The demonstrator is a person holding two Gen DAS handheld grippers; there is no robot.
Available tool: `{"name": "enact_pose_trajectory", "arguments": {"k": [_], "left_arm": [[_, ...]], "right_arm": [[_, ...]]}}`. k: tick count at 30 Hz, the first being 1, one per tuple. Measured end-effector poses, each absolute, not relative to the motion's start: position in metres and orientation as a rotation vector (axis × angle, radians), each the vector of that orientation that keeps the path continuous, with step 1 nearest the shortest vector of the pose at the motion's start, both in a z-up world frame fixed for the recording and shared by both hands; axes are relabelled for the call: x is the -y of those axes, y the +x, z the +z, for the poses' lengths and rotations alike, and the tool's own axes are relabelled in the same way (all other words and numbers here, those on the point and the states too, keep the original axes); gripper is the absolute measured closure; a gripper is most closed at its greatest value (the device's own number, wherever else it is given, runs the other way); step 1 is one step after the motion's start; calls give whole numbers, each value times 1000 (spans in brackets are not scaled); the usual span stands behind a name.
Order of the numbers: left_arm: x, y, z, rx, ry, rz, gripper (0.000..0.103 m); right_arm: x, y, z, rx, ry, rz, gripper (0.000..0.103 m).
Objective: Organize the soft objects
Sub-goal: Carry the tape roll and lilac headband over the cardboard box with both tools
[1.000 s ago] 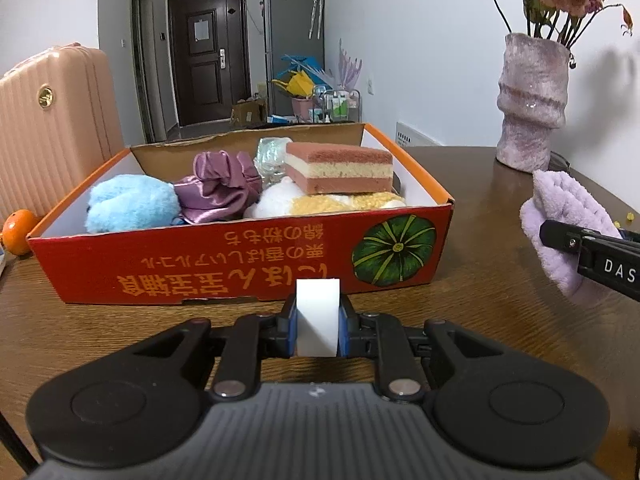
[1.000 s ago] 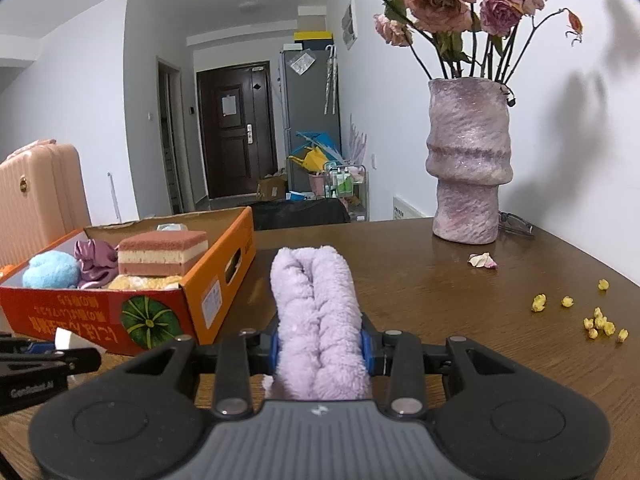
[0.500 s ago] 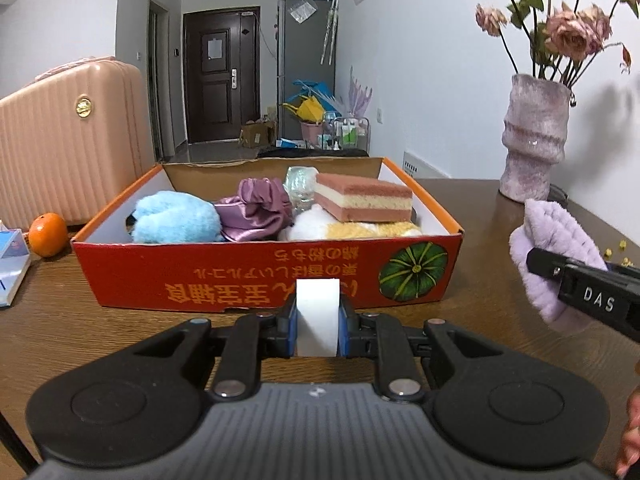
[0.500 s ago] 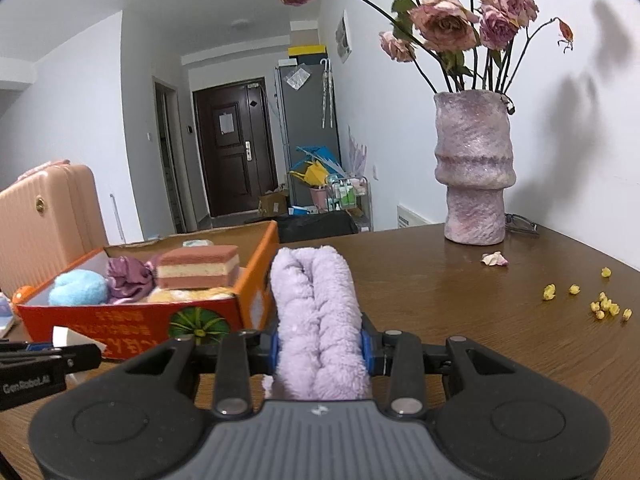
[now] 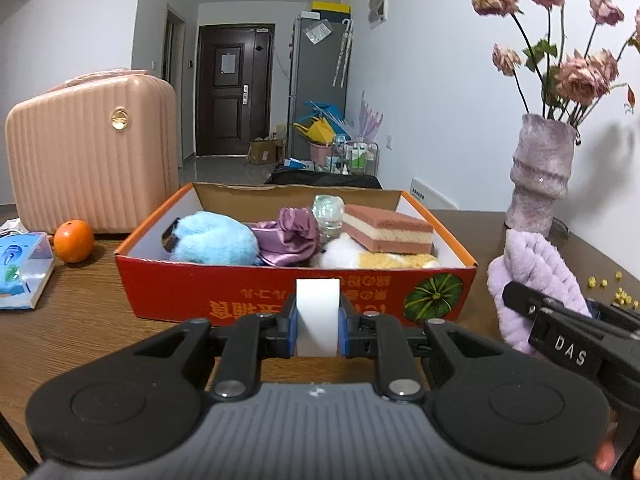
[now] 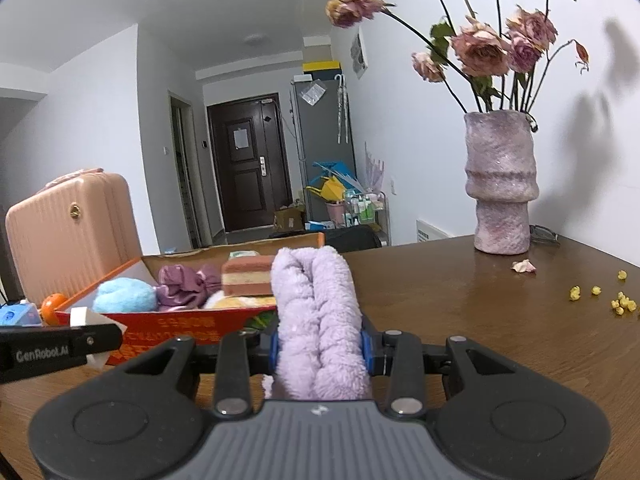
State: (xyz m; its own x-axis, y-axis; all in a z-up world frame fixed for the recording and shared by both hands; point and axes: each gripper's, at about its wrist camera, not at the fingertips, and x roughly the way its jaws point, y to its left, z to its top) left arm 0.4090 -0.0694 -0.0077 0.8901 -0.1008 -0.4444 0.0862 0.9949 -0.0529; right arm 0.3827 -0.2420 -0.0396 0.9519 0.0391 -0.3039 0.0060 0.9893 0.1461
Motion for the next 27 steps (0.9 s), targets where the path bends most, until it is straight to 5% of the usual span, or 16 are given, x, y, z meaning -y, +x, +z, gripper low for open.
{"name": "enact_pose_trajectory", "arguments": {"k": [27], "left_arm": [[13,411,22,-345,-113,-24,83]], "right_arm": [[166,392,-30,-191,49,91,68]]}}
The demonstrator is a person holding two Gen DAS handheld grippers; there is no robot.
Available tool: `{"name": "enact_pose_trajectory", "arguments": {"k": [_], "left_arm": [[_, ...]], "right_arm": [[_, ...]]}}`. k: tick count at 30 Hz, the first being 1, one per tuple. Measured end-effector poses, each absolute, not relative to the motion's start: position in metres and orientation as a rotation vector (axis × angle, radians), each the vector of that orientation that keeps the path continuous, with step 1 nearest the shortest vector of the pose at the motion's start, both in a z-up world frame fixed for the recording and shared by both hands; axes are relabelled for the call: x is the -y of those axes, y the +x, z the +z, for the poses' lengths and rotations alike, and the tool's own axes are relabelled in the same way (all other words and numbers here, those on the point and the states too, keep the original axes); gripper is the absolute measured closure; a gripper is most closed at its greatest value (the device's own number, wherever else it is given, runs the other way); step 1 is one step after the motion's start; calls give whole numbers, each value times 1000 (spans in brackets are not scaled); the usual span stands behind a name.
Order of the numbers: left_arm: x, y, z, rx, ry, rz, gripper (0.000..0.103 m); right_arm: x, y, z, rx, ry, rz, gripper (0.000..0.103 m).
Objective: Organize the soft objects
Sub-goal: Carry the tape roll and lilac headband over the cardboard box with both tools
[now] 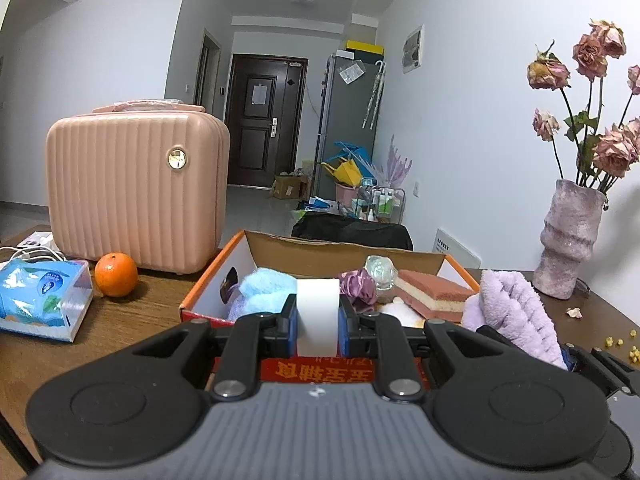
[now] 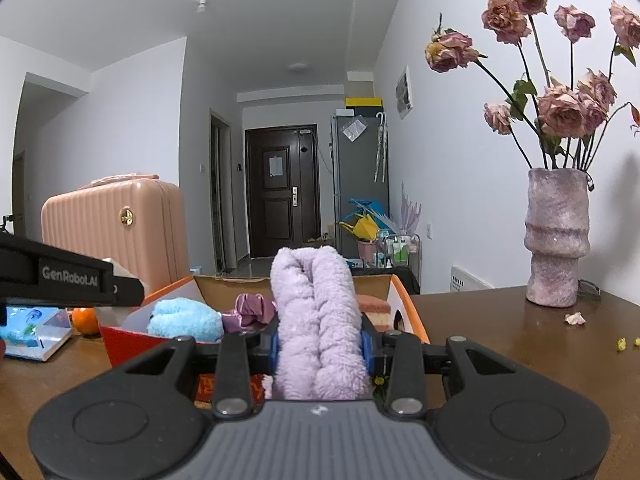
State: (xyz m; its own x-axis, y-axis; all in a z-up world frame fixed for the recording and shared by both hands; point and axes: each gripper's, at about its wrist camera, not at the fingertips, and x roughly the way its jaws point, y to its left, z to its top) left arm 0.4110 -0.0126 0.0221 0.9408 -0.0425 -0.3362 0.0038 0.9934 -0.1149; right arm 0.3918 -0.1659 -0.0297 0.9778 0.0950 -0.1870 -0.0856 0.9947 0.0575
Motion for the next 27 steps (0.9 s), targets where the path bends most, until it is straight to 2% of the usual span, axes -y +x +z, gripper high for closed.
{"name": "enact_pose_trajectory", "arguments": {"k": [27], "left_arm": [[0,470,25,-338,-152,-18,83]], "right_arm": [[143,455,-31,-155,18,120,68]]}}
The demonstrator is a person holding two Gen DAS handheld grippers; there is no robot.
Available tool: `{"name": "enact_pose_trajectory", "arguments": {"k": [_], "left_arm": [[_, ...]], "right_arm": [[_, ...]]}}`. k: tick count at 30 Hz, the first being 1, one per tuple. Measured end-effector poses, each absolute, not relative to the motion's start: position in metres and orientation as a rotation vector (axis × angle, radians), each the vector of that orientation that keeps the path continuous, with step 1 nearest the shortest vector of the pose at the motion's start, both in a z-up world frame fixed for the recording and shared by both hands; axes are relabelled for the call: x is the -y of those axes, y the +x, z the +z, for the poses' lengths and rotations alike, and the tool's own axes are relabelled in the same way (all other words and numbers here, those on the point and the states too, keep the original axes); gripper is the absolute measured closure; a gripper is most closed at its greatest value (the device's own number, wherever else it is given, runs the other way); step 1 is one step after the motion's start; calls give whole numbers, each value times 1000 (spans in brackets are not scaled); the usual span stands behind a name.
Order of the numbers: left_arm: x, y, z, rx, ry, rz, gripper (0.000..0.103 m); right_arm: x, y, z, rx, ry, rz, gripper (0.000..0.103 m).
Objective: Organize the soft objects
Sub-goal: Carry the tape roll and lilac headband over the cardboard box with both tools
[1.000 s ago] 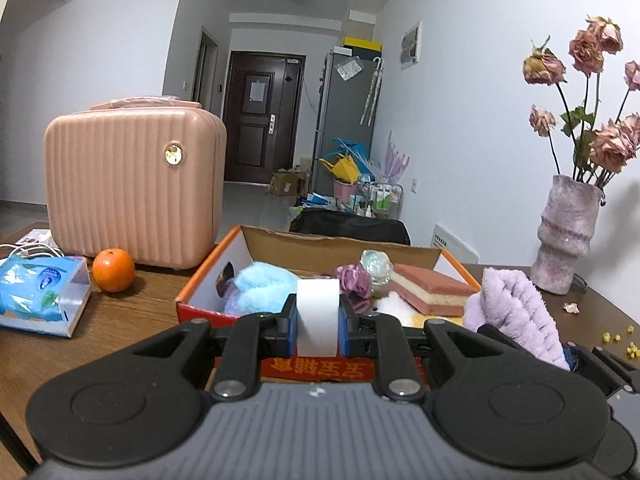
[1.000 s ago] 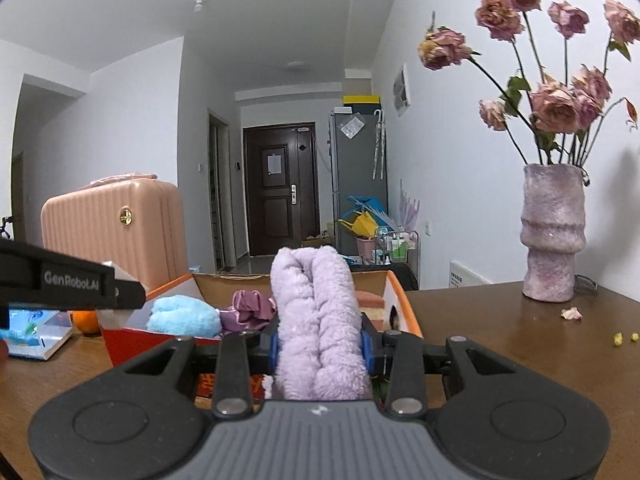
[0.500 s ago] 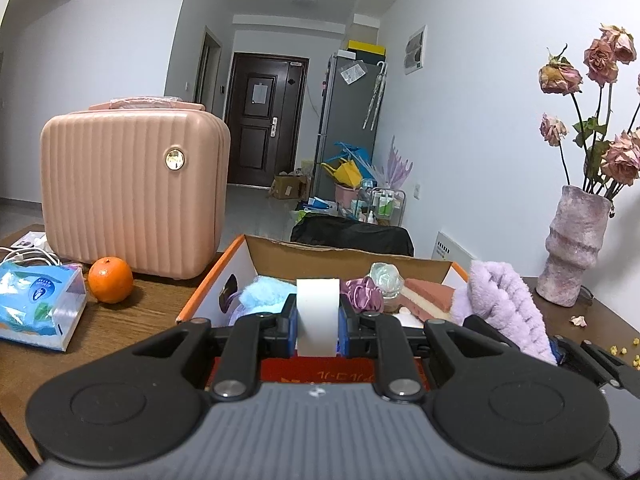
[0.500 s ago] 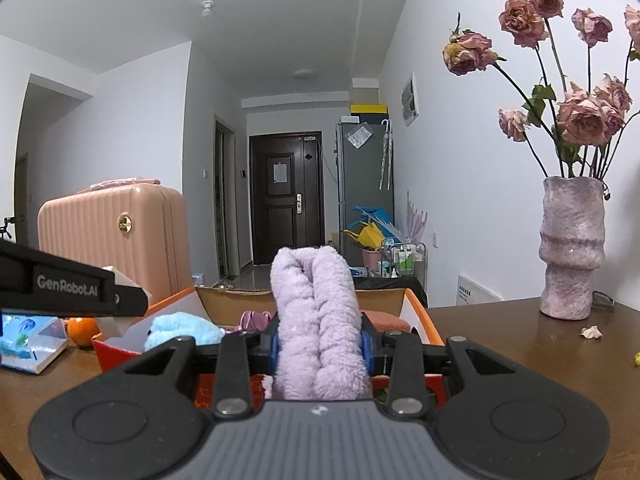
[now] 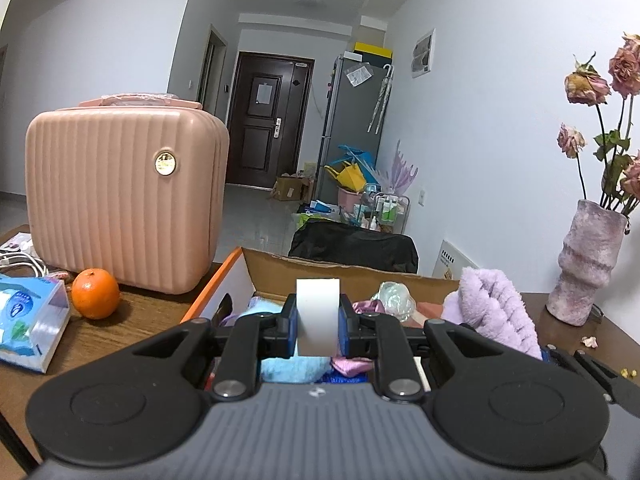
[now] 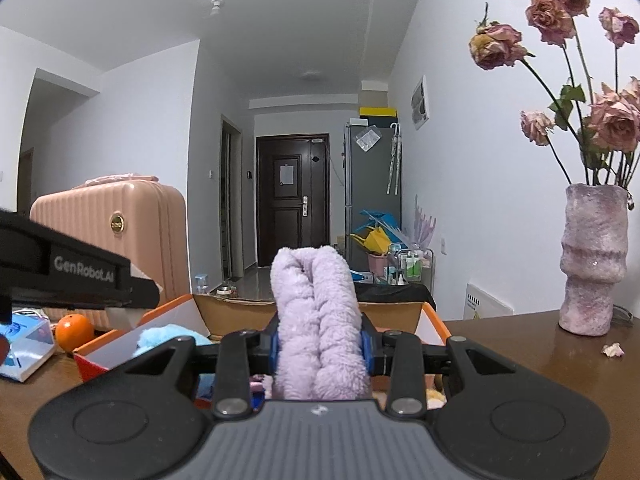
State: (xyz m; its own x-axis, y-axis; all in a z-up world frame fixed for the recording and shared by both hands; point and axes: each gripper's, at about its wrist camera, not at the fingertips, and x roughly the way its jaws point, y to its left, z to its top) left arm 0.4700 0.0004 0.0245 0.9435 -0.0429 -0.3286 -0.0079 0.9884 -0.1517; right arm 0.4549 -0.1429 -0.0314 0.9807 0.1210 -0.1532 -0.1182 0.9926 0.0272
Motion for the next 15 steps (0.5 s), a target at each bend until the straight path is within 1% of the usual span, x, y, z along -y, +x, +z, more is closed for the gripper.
{"name": "enact_pose_trajectory", "arguments": {"k": [15], "left_arm": [[0,515,23,-335,-158,-13,83]], "right_arm": [[138,499,-33,-163,8,134,68]]}}
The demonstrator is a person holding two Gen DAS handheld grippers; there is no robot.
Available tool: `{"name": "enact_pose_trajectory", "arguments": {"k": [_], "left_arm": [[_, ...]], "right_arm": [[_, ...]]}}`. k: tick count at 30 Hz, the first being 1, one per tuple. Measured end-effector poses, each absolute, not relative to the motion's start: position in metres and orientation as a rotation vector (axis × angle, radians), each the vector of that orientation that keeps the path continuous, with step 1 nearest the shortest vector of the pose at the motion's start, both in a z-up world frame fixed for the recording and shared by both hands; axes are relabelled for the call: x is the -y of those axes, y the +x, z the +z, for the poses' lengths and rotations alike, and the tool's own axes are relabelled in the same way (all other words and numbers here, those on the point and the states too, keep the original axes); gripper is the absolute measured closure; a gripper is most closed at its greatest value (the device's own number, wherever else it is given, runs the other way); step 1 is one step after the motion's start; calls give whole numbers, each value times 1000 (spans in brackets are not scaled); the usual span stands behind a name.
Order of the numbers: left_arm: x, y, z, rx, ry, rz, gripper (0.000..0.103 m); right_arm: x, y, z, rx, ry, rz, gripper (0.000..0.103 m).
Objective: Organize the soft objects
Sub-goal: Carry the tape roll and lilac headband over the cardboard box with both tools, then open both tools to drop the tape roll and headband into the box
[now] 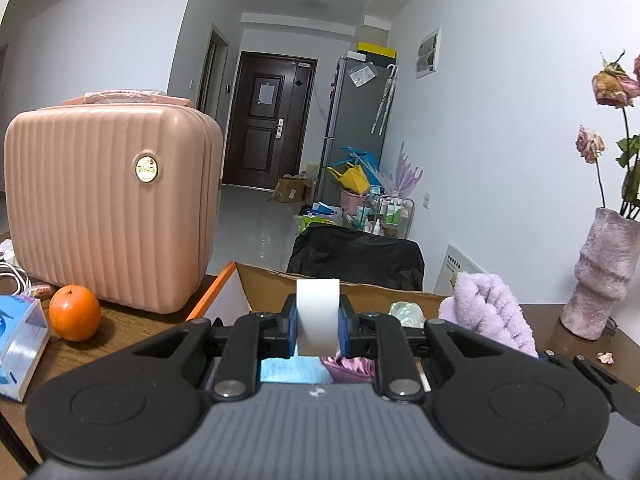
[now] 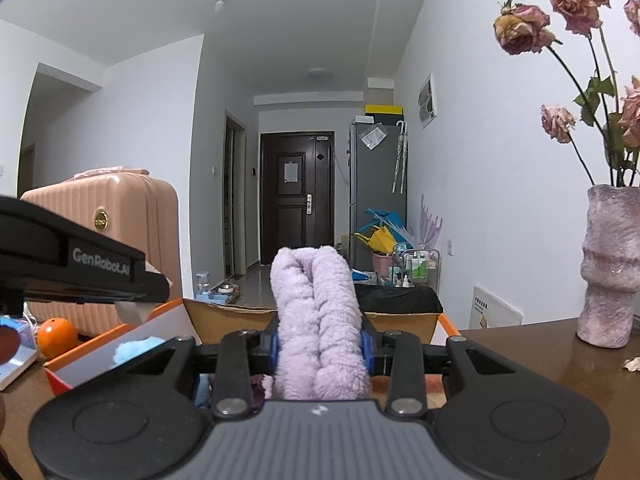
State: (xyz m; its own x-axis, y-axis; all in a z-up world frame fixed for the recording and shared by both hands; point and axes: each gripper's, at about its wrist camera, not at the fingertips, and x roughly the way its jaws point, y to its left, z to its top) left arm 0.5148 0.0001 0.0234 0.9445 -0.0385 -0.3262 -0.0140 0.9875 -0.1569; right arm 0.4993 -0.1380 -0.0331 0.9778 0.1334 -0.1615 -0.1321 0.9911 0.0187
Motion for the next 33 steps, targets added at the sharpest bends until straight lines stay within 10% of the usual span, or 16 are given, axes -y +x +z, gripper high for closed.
{"name": "enact_pose_trajectory", "arguments": {"k": [20,27,33], "left_arm": [[-9,556,16,-353,-142,8,80],[-15,553,17,-334,-148,27,33],[-14,544,20,-285,-108,80,2]], "right_arm": [[136,533,-36,-216,24,165,57],[141,530,-33,-198,59,152,15],[151,531,-33,-200,112,134,0]]}}
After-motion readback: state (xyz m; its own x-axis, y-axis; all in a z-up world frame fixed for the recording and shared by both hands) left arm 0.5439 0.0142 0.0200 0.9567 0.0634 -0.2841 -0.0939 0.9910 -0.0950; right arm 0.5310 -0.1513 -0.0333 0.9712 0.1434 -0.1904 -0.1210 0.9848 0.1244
